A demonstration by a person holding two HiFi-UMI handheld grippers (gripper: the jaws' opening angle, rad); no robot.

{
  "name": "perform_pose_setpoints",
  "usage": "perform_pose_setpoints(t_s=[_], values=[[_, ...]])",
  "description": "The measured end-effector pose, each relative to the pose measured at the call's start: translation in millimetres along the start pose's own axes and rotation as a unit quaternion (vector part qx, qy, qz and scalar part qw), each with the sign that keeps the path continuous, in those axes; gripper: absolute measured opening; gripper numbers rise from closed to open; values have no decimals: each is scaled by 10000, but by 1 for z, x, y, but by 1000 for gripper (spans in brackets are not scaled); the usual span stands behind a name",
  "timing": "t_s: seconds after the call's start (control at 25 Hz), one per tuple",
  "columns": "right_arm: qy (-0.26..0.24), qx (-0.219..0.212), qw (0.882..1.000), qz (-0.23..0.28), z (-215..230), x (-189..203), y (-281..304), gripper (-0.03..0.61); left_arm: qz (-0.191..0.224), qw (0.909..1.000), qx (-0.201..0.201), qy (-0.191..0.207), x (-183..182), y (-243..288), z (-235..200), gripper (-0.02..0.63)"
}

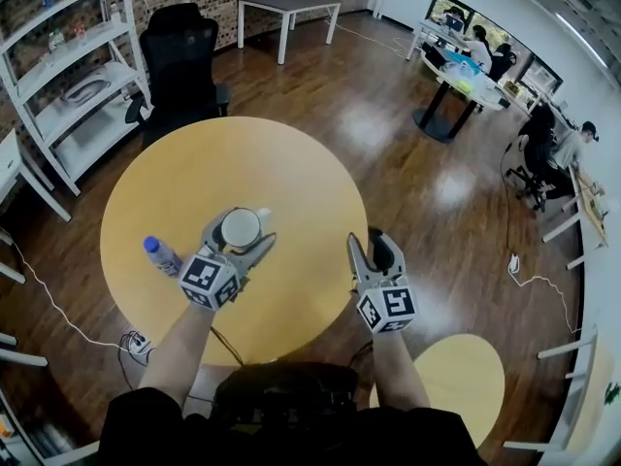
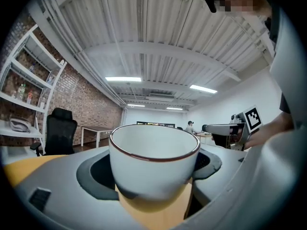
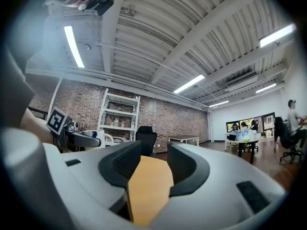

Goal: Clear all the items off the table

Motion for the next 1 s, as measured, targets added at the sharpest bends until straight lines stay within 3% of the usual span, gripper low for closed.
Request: perform_pose_setpoints(t_s=[0.52,1.0], values=[[153,-580,9975,-374,9,28,40,178,-366,9974,-579,-236,35,4,-23,408],[578,-693,9901,-1074,27,101,42,177,-974,9920,-575,-555,109,33,-18,408]])
Point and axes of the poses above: the fingertips, and each gripper's own axes: y forward along the fingers, z to its right, x out of its underside, the point moved 2 cm from there along -y, backward along the fingers
